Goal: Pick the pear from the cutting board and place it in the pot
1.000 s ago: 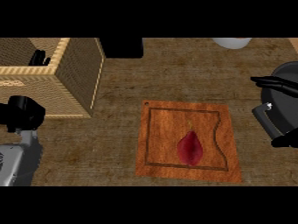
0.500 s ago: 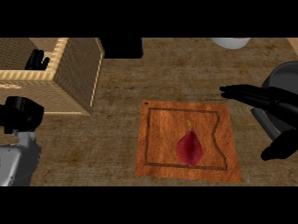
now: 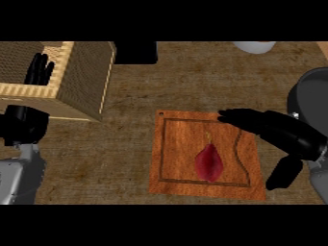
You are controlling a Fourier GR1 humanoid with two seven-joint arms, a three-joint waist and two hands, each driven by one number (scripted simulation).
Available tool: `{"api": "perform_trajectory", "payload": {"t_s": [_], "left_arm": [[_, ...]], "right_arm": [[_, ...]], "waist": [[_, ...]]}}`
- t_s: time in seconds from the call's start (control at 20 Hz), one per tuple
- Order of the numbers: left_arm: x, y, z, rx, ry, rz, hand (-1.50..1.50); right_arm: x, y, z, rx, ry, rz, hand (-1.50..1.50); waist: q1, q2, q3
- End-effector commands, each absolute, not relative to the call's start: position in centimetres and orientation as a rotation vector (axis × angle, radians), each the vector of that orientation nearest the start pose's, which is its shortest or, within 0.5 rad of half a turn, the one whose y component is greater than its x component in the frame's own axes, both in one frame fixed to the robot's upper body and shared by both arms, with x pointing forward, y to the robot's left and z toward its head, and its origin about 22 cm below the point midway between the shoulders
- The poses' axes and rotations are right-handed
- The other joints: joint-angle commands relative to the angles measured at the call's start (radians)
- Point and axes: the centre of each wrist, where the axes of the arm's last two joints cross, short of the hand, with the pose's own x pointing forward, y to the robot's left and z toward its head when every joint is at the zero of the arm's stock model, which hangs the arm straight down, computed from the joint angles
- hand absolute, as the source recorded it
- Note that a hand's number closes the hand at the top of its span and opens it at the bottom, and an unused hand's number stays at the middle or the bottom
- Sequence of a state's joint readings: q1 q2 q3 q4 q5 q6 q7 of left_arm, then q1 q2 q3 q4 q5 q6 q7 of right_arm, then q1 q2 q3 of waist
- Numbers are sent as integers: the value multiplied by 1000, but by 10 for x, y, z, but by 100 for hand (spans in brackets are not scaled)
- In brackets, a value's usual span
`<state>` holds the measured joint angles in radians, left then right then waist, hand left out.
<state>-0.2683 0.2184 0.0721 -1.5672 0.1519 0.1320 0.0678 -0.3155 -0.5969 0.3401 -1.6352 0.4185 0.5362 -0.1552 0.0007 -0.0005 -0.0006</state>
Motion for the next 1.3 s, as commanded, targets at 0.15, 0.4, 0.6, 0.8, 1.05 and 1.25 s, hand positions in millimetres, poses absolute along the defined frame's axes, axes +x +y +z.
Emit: {"api": "perform_trajectory", "payload": {"t_s": [0.15, 0.4, 0.6, 0.8, 1.05, 1.25], "left_arm": [[310, 279, 104, 101, -1769, 37, 0], [315, 272, 86, 95, -1751, 30, 0], [286, 285, 93, 117, -1755, 35, 0], [286, 272, 86, 113, -1750, 38, 0], [314, 258, 91, 93, -1769, 56, 0], [290, 280, 81, 100, -1749, 52, 0]], "right_arm": [[297, -230, 92, -126, -1475, 1601, -150], [301, -227, 67, -101, -1538, 1584, -150], [289, -218, 74, -153, -1530, 1571, -150], [283, -210, 71, -228, -1464, 1592, -150], [290, -194, 28, -215, -1444, 1583, -150], [292, -185, 24, -228, -1467, 1591, -150]], "waist": [[1, 1, 1], [2, 2, 1], [4, -1, 1], [2, -1, 1], [1, 1, 1], [3, 0, 1]]}}
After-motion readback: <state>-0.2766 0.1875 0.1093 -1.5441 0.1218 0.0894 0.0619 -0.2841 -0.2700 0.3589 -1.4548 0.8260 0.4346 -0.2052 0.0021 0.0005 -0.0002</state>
